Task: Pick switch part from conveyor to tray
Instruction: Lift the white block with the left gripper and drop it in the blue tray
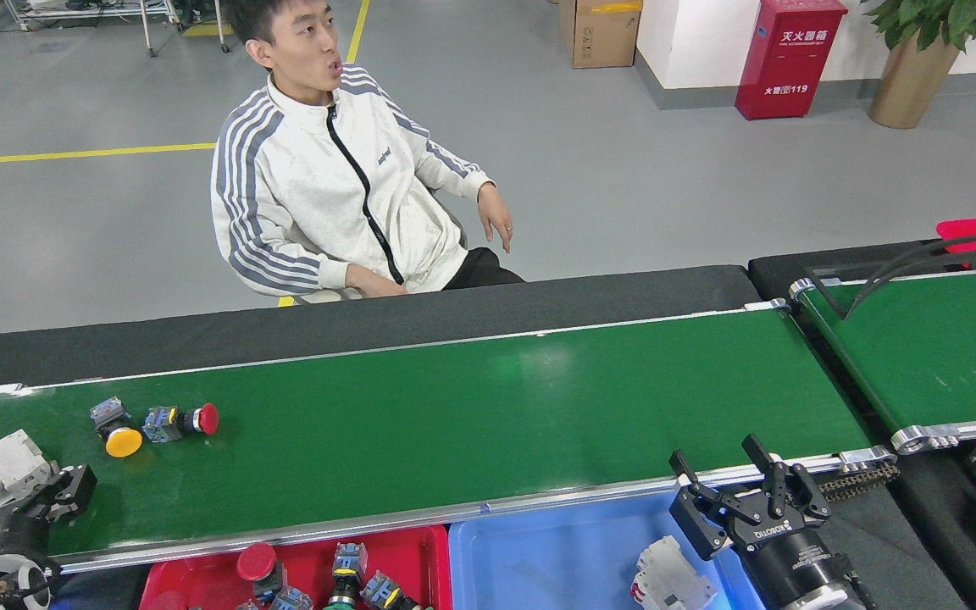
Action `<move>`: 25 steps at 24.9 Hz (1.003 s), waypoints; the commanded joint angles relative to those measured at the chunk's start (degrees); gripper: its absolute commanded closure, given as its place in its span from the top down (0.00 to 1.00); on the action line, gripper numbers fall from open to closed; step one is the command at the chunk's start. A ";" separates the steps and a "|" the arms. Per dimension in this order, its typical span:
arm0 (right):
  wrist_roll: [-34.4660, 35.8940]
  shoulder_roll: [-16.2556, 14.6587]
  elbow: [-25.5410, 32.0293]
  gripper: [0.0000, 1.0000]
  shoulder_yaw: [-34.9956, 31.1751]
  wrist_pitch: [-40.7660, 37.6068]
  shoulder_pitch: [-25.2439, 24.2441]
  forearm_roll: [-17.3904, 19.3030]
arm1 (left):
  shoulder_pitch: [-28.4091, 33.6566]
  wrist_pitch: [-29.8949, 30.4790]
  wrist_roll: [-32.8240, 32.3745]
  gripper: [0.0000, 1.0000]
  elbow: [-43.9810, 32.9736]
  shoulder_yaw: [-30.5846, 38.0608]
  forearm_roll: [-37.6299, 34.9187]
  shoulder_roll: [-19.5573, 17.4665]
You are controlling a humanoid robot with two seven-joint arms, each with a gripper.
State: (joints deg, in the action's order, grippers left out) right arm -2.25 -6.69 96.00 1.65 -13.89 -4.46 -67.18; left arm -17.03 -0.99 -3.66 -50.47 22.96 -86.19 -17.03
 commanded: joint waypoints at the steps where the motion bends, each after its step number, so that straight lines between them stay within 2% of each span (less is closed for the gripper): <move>1: 0.14 -0.43 0.68 1.00 -0.07 -0.43 0.42 -0.06 | -0.38 -0.77 1.20 0.33 0.02 -0.46 0.23 0.16; 6: 0.14 -0.25 0.77 1.00 -0.16 -0.43 -0.02 -0.06 | 0.68 1.60 3.49 0.29 -3.85 -0.73 0.14 0.77; 10: 0.14 -0.08 0.77 1.00 -0.68 -0.26 -0.11 0.03 | 6.13 10.30 3.49 0.30 -17.12 -1.16 0.14 3.32; 13: 0.14 0.10 0.86 1.00 -0.86 0.01 0.16 0.03 | 11.58 20.76 3.49 0.30 -26.44 -1.16 0.41 6.05; 16: 0.14 -0.17 0.95 1.00 -1.12 0.01 0.16 0.03 | 19.22 33.67 3.49 0.31 -37.15 -1.34 0.41 11.40; 19: 0.22 -0.52 0.95 1.00 -1.74 0.01 0.07 0.03 | 24.49 45.99 3.23 0.31 -44.45 -3.18 0.32 16.76; 21: 0.31 -0.52 0.95 1.00 -2.53 0.01 0.07 0.03 | 26.34 45.99 2.79 0.31 -46.74 -6.00 -0.12 18.97; 25: 0.31 -0.61 0.95 1.00 -2.97 -0.17 0.07 0.03 | 29.15 45.99 2.79 0.31 -50.34 -13.47 -0.30 20.90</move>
State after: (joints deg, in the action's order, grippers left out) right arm -2.46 -6.69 96.14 -0.98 -13.71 -4.95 -67.21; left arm 12.08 44.10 -1.06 -99.21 10.87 -86.50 3.30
